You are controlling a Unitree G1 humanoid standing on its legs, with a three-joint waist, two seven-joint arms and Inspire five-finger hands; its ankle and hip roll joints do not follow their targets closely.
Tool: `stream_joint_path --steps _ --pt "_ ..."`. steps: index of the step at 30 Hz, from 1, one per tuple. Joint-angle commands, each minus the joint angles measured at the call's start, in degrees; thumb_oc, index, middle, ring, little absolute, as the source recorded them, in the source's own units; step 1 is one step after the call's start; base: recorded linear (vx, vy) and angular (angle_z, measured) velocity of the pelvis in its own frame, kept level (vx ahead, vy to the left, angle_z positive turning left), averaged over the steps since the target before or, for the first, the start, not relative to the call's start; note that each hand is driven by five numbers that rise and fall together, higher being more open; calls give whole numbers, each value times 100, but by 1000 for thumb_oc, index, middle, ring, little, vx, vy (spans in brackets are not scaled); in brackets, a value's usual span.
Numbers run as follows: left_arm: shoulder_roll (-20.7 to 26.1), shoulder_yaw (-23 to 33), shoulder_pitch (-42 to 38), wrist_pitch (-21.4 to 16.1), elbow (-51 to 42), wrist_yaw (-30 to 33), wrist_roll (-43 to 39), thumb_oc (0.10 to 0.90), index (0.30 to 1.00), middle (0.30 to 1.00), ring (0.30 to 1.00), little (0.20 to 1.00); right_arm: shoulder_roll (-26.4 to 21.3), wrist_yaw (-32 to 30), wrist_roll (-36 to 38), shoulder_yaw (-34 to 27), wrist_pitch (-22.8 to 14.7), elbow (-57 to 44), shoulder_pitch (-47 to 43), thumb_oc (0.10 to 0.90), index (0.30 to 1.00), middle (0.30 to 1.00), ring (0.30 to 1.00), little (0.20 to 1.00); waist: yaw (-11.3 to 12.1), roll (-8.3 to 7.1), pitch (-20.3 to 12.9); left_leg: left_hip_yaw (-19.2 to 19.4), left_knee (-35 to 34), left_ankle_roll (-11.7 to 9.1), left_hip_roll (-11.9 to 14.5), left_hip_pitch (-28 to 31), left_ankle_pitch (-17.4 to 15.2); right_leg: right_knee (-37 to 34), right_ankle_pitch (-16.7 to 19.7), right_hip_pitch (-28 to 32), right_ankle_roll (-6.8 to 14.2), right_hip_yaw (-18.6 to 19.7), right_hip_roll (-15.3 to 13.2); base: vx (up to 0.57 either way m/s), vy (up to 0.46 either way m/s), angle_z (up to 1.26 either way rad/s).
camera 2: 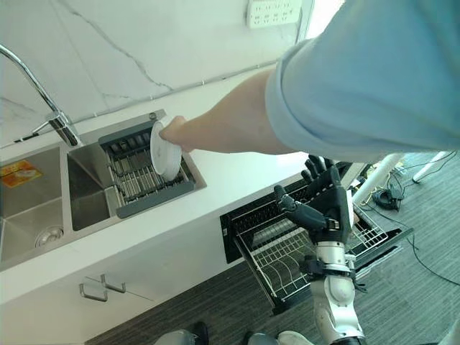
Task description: Place the dishes in the dishwasher.
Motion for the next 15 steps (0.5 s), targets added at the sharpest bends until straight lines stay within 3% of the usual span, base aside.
stream_joint_path --steps 1,15 --pt "10 2 -49 -132 35 -10 -161 800 900 900 900 900 -99 26 -144 -367 -508 -798 -569 800 900 900 900 900 52 -102 -180 -360 349 -102 156 -56 -1098 -221 -458 316 309 -258 -156 0 0 0" --pt "-3 -68 -57 -114 45 -16 -112 800 900 900 900 900 -117 73 8 -267 -96 -1022 -812 800 900 900 900 900 216 -99 -194 -460 349 -97 99 -61 -1091 -221 -476 355 308 -399 -205 7 3 5"
